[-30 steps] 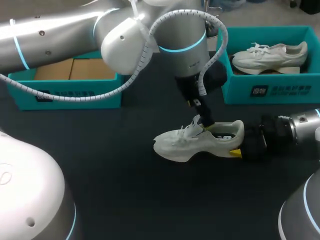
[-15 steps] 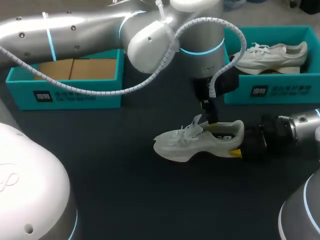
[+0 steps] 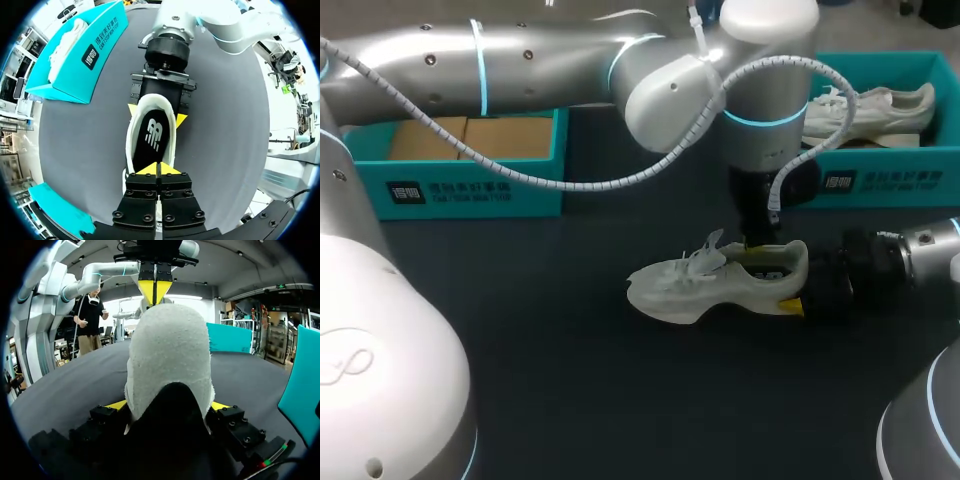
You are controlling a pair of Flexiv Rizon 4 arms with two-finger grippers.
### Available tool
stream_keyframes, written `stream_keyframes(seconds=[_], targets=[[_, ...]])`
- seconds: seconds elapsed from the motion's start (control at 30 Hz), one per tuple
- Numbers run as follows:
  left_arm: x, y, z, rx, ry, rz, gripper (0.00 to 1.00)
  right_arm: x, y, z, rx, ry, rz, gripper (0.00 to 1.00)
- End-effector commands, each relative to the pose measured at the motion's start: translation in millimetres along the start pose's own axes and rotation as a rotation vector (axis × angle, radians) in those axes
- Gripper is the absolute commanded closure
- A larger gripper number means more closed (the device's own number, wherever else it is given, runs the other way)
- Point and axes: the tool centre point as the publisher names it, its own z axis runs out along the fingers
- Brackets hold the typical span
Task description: Take the shoe out of the shoebox, open the shoe tongue, remove and reinsert the insole, then place the shoe into the shoebox
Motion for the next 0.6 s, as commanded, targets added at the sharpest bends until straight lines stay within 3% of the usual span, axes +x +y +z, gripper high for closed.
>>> stream_keyframes(seconds=[0.03,0.27,0.6], targets=[[-3.1,-3,11,-0.012,0.000,0.006,1.00,-0.1,-3.1,3,0.001,0.000,0.000,1.00],[-1.8,-9,32,-0.048,0.011,0.029,1.00,-0.1,-3.1,3,0.001,0.000,0.000,1.00],[15.6,5,62,-0.117,0.047,0.086,1.00,-0.1,-3.1,3,0.001,0.000,0.000,1.00]])
